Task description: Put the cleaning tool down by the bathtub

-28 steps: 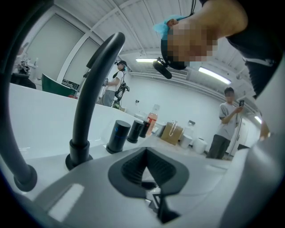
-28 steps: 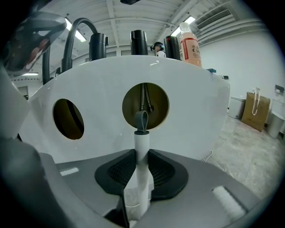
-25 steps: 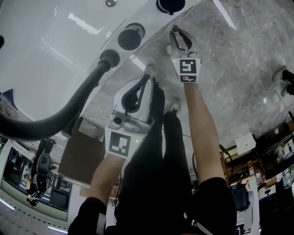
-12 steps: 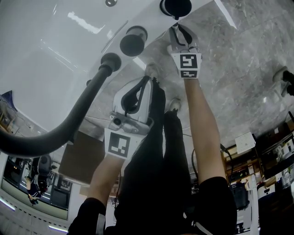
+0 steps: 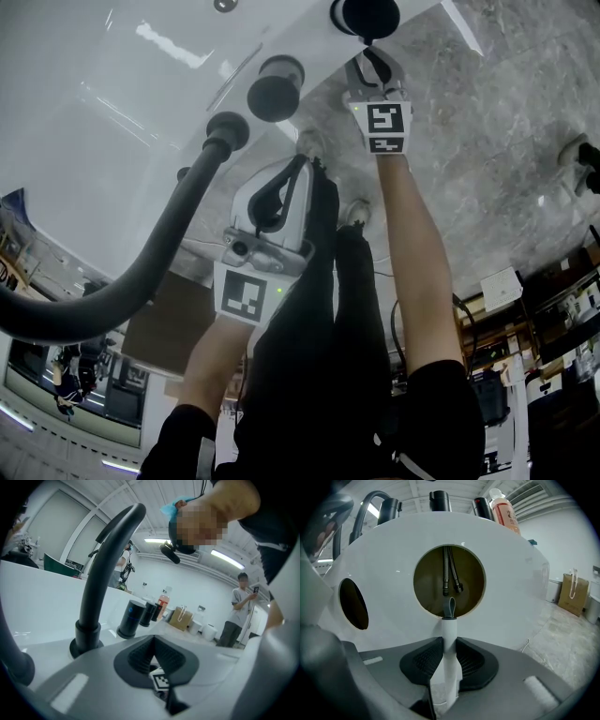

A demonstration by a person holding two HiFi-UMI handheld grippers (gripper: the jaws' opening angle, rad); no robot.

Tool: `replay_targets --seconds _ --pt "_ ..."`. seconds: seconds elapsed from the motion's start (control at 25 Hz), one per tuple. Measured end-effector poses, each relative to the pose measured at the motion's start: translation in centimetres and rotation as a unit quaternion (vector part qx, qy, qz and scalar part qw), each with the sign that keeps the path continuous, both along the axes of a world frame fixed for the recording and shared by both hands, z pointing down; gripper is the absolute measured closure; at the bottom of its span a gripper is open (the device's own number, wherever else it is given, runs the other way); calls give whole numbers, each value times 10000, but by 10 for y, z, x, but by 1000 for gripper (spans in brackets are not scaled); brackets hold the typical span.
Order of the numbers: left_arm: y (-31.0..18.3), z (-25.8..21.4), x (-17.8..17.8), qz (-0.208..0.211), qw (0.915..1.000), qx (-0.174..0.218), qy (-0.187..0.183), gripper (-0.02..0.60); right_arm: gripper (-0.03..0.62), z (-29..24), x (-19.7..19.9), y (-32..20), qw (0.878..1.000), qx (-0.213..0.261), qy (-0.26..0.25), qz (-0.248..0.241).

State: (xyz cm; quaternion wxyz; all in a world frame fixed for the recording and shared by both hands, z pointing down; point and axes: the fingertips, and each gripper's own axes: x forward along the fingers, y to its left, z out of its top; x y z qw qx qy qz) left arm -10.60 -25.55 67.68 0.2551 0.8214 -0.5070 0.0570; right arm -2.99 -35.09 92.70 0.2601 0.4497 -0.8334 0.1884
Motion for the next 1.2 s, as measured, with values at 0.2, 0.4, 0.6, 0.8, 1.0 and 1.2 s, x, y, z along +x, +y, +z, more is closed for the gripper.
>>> replay_targets --seconds 0.2,0.4,0.6,0.8,1.0,1.2 --pt "0 1 -1 0 10000 -9 14 575 500 2 0 0 10000 -63 -23 16" --pt "0 2 -3 -13 10000 -13 29 575 480 7 1 5 9999 -139 -3 10" --pt "1 -1 -2 -50 10000 -6 56 575 473 4 1 5 9999 -125 3 0" --pt "5 0 -3 -49 10000 6 40 575 468 4 1 5 9999 -102 23 1" --pt "8 -3 -1 -51 10000 12 49 575 464 2 2 11 9999 -113 -9 2" --pt "8 -13 2 -66 9999 90 46 575 464 -6 6 13 10000 -77 -20 45"
